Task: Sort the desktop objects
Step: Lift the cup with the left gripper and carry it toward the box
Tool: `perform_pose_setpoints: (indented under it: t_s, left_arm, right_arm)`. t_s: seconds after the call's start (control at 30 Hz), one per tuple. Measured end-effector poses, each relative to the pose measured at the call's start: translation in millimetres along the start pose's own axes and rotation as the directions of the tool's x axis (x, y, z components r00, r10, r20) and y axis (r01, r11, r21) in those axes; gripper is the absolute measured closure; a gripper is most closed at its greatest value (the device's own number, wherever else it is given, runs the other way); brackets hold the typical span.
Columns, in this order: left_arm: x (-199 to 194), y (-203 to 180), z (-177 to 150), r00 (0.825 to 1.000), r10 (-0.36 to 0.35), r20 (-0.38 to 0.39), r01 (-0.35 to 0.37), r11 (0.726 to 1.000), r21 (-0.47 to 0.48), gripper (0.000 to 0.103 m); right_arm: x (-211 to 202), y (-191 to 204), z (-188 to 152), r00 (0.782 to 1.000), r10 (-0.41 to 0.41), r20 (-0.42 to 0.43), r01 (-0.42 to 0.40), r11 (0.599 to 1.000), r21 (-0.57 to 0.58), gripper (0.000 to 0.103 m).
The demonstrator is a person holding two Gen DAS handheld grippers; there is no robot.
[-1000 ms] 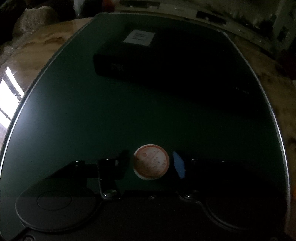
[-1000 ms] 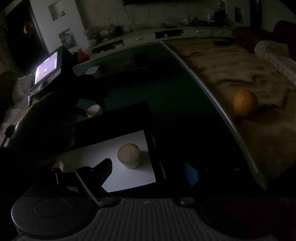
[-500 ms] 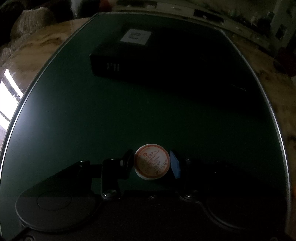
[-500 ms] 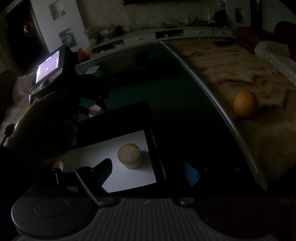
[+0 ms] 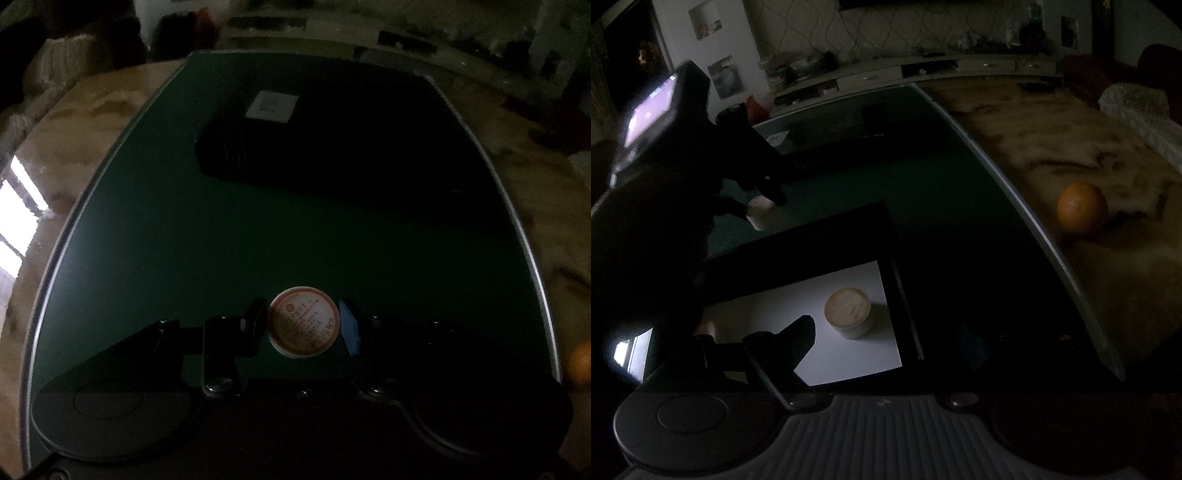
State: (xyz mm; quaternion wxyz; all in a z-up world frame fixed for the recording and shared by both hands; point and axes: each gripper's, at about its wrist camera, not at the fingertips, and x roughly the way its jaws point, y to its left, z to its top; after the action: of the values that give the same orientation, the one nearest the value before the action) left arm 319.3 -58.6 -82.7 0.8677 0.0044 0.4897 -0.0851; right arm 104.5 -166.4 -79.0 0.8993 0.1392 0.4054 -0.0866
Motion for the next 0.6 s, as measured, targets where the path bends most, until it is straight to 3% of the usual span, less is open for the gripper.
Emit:
perform_pose_setpoints:
  t_s: [0.6]
  left_arm:
    - [-59, -11, -53, 1.0, -0.028, -0.013, 0.028, 0.999, 0.046, 0.062]
  right_arm:
    - [3, -9, 4, 0.999, -0.035, 0.008, 0.035, 0.999, 0.023, 0.018]
